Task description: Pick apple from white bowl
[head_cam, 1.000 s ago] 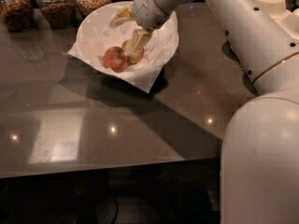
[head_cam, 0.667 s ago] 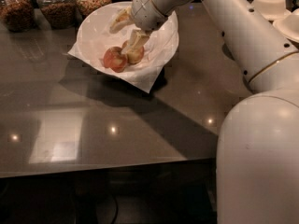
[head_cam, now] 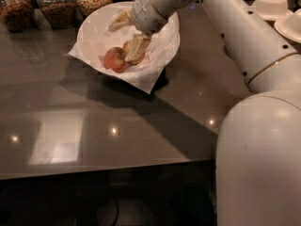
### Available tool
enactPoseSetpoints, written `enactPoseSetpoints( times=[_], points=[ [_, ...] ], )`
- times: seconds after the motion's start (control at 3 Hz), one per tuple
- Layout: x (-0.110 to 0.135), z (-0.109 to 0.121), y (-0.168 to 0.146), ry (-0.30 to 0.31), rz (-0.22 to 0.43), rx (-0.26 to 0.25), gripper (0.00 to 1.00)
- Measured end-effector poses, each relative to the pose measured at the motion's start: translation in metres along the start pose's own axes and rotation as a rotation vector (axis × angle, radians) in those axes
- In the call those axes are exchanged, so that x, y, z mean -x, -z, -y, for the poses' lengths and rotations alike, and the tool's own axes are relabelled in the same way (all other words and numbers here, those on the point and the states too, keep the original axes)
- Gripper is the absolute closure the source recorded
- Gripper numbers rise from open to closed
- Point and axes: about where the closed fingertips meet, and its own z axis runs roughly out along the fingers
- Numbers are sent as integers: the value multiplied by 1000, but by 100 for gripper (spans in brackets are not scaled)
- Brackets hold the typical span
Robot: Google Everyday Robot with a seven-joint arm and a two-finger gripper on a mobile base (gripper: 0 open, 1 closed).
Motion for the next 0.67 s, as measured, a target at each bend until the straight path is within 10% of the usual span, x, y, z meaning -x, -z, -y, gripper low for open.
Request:
enactPoseSetpoints(
  times=[0.67],
  points=[
    [0, -6, -22, -13, 48, 34, 28]
  ],
)
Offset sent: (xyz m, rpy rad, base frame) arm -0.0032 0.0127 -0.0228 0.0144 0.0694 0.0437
